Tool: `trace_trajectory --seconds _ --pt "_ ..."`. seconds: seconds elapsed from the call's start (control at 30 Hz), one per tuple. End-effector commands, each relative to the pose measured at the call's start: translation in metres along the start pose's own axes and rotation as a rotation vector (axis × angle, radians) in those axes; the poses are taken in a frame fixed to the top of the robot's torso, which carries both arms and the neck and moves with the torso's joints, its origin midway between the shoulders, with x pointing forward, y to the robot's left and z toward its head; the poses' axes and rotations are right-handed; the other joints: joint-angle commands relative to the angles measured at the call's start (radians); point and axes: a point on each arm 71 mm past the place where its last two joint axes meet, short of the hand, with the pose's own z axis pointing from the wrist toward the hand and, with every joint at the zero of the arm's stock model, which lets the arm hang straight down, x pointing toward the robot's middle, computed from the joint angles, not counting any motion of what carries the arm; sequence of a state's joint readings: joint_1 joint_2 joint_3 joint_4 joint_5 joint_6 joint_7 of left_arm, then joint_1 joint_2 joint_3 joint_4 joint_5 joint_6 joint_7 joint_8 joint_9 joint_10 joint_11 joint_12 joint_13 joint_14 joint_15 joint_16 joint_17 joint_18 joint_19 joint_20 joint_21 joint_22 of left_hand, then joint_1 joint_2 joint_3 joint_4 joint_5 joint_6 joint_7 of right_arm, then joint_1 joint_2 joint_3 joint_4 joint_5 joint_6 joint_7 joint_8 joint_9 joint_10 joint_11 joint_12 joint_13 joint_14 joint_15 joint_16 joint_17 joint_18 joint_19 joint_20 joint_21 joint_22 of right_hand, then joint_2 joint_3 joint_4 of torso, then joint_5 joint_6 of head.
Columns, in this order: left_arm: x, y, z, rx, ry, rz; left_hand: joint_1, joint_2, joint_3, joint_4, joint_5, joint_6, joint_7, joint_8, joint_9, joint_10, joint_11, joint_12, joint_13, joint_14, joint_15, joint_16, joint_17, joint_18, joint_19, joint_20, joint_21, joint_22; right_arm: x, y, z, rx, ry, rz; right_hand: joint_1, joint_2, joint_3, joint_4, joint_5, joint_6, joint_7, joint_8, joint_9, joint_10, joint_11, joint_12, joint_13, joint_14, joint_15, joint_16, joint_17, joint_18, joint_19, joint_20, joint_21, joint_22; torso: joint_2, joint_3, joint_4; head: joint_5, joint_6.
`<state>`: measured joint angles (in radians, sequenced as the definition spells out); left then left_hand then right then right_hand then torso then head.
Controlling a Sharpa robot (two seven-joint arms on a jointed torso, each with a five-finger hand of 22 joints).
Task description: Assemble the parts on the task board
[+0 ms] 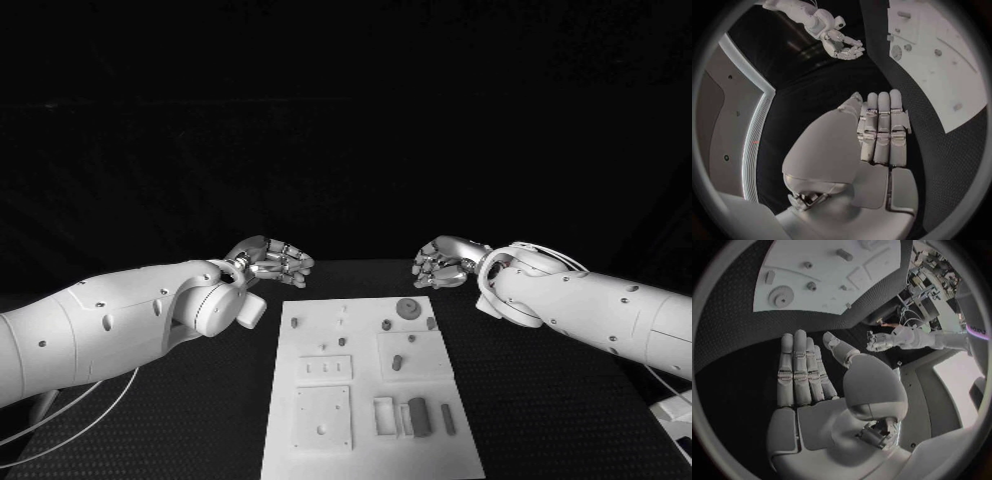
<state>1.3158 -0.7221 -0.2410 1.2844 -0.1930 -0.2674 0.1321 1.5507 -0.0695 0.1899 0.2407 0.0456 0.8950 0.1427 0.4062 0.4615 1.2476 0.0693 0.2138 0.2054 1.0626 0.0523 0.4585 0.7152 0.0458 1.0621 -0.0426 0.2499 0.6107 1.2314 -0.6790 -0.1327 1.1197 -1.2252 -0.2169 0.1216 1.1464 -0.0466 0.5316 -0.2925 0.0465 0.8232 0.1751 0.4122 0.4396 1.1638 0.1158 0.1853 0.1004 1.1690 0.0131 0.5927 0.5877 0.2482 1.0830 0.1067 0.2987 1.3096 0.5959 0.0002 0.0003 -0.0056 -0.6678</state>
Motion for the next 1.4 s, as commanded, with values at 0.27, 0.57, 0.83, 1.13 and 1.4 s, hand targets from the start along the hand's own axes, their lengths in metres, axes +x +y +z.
trace_trajectory --seconds 0.27,0.57,0.83,1.13,1.4 --pt "0.006 -0.003 -0.023 0.057 0.004 0.002 0.02 -0.024 -0.016 0.022 0.004 -0.013 0.014 -0.023 -0.003 -0.018 0.016 -0.034 0.003 -0.017 0.009 -0.028 0.012 -0.004 -0.019 0.004 -0.018 0.001 0.015 0.01 0.004 -0.047 0.071 -0.289 0.003 -0.022 0.005 0.0 0.004 0.001 0.004 -0.021 -0.007 0.002 0.002 -0.026 -0.009 0.014 -0.003 0.006 0.03 0.014 0.015 -0.01 0.019 0.023 0.063 -0.0004 0.0214 -0.015 0.004" --pt "0.01 -0.005 -0.03 0.064 0.024 -0.005 0.03 -0.027 -0.041 0.046 0.004 -0.031 0.023 -0.042 -0.002 -0.061 0.04 -0.08 0.0 -0.032 0.019 -0.053 0.027 -0.005 -0.034 0.013 -0.033 0.003 0.034 0.017 0.007 -0.062 0.11 -0.379 -0.008 -0.04 0.004 0.002 0.004 -0.006 0.007 -0.036 -0.015 -0.01 0.009 -0.046 -0.019 0.009 0.003 -0.001 0.042 0.014 0.009 -0.007 0.021 0.022 0.099 -0.0043 0.033 -0.028 0.007" --pt "0.008 -0.005 -0.032 0.067 0.018 -0.01 0.029 -0.025 -0.051 0.047 0.004 -0.043 0.025 -0.053 -0.002 -0.076 0.049 -0.098 -0.001 -0.035 0.022 -0.063 0.035 -0.005 -0.038 0.016 -0.038 0.005 0.04 0.023 0.009 -0.076 0.115 -0.41 -0.014 -0.048 0.006 0.003 0.004 -0.008 0.008 -0.043 -0.019 -0.015 0.011 -0.057 -0.024 0.008 0.005 -0.005 0.048 0.014 0.006 -0.006 0.023 0.022 0.125 -0.008 0.0386 -0.033 0.011" --pt "0.006 -0.008 -0.033 0.072 0.014 -0.01 0.027 -0.026 -0.054 0.048 0.004 -0.047 0.027 -0.056 -0.002 -0.081 0.052 -0.106 -0.001 -0.035 0.022 -0.068 0.039 -0.004 -0.038 0.017 -0.04 0.006 0.042 0.028 0.011 -0.09 0.113 -0.424 -0.014 -0.048 0.01 0.002 0.004 -0.007 0.008 -0.045 -0.021 -0.013 0.011 -0.06 -0.025 0.009 0.005 -0.007 0.054 0.014 0.006 -0.007 0.025 0.022 0.138 -0.0108 0.0437 -0.037 0.016" --pt "0.006 -0.01 -0.032 0.072 0.014 -0.01 0.027 -0.026 -0.056 0.048 0.004 -0.052 0.026 -0.061 -0.002 -0.084 0.054 -0.111 0.0 -0.034 0.022 -0.071 0.042 -0.004 -0.037 0.017 -0.041 0.007 0.044 0.031 0.013 -0.099 0.117 -0.431 -0.015 -0.047 0.012 0.002 0.004 -0.003 0.007 -0.046 -0.022 -0.008 0.01 -0.061 -0.026 0.012 0.004 -0.007 0.058 0.014 0.008 -0.007 0.027 0.023 0.141 -0.0112 0.0432 -0.044 0.011"
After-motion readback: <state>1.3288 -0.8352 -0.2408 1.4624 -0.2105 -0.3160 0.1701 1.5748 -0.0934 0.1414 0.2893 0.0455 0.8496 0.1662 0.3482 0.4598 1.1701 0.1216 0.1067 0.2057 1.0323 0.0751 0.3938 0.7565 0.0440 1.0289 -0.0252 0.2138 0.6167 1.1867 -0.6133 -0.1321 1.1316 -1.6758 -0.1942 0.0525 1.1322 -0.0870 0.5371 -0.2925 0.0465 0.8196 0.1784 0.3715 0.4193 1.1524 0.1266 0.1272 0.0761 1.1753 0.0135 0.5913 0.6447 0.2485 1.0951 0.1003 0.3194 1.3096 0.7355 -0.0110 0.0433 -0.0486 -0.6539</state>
